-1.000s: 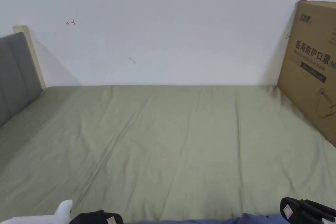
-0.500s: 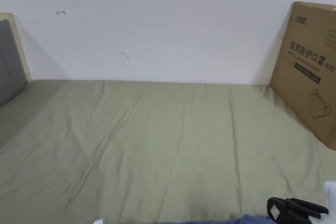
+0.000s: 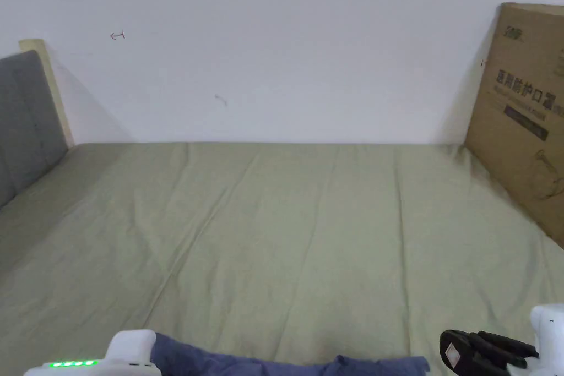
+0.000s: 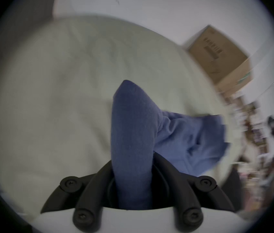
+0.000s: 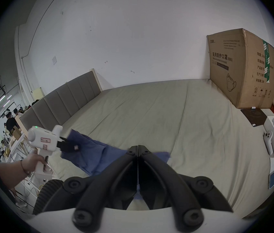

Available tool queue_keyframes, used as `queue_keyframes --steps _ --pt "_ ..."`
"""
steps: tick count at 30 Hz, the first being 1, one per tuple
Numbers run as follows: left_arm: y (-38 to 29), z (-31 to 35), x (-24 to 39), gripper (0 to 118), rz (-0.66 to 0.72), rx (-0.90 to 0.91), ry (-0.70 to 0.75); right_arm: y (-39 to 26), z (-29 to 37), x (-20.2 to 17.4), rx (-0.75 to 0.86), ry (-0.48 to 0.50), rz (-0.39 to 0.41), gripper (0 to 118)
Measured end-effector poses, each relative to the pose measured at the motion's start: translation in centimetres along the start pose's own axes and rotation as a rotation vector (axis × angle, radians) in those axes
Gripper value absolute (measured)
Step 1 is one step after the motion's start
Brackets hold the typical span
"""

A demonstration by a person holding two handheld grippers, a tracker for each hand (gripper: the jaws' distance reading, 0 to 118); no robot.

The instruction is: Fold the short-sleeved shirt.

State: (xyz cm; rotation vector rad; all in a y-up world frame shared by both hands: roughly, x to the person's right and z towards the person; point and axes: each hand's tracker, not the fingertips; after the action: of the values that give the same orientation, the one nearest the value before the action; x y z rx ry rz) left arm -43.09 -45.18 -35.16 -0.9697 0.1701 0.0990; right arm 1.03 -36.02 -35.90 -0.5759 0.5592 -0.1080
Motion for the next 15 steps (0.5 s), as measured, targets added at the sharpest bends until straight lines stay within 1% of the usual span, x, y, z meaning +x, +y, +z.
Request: queue_keyframes --steps 1,2,3,5,7,10,11,12,13,14,15 --pt "0.1 1.1 0.7 8 -0.025 0.016 0.044 -0.1 0.1 0.2 0.000 0.001 0.002 0" --pt "0.2 2.1 1.5 8 -0.038 0.022 0.007 -0.2 0.2 0.4 0.001 0.003 0.002 0" --pt "0.7 1.2 0.3 8 -0.021 0.008 -0.050 -0.3 0.4 0.7 0.002 0.007 0.000 0" --pt "0.7 2.2 1.8 8 0.020 -0.023 -0.133 -0.5 0.7 1.1 0.007 0.013 -0.014 0" --pt "1.3 3.2 3.4 8 0.072 -0.048 -0.256 -0.6 1.0 1.5 0.012 0.018 -0.036 0" --pt "2.7 3.3 7.0 9 0.173 -0.115 -0.446 -0.6 1.5 2.2 0.024 0.025 -0.080 0" --pt "3.3 3.3 9.0 9 0.175 -0.130 -0.472 -0.5 1.6 2.4 0.026 0.030 -0.091 0" --pt "4.0 3.1 10.7 13 0.163 -0.139 -0.501 -0.4 1.8 2.6 0.029 0.030 -0.098 0" --pt "4.4 2.8 12.2 26 0.143 -0.144 -0.530 -0.3 2.0 2.7 0.033 0.027 -0.102 0" --pt "5.0 2.4 13.9 53 0.119 -0.153 -0.552 -0.2 2.2 2.9 0.039 0.023 -0.104 0" --pt "5.6 2.0 16.0 100 0.114 -0.170 -0.587 0.0 2.5 3.0 0.047 0.022 -0.106 0"
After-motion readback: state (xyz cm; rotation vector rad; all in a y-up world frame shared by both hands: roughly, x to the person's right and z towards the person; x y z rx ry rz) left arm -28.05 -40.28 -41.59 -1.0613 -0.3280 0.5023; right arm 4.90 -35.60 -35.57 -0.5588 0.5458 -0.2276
